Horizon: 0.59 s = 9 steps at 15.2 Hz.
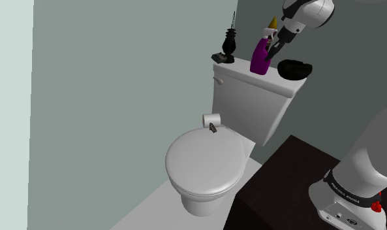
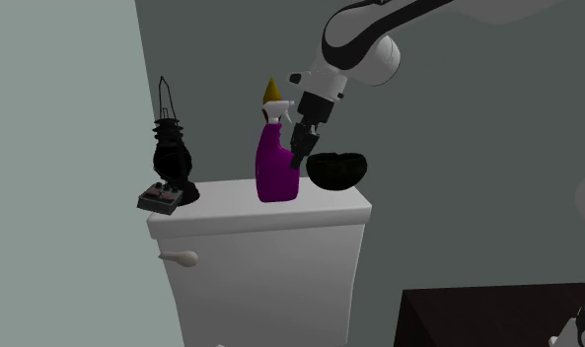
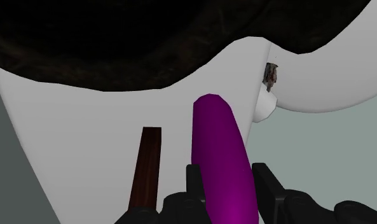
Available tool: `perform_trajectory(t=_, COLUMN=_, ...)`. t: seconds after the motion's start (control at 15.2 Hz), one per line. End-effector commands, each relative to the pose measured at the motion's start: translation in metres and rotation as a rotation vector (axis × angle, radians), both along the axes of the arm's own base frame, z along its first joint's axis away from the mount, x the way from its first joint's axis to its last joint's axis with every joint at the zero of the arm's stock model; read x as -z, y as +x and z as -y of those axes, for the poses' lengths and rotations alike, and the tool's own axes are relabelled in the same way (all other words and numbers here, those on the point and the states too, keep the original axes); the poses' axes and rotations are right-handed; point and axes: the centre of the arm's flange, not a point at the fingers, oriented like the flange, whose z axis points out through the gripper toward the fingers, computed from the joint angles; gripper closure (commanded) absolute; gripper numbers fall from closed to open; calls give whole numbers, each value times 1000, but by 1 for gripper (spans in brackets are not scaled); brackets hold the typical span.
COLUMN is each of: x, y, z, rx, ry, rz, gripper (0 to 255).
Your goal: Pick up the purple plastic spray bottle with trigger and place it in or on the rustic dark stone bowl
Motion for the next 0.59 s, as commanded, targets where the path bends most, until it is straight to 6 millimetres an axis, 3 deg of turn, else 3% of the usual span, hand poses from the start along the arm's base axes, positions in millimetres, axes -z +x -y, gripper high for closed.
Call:
perform_trajectory(t=0.0, x=0, y=0, z=0, rx=0, ry=0, rz=0, gripper=255)
perform_trajectory(t=0.4, x=0, y=0, z=0, rx=0, ry=0, rz=0, gripper=255)
perform_trajectory(t=0.53, x=-10, y=0, z=0, rx=0, ry=0, rz=0, gripper=255)
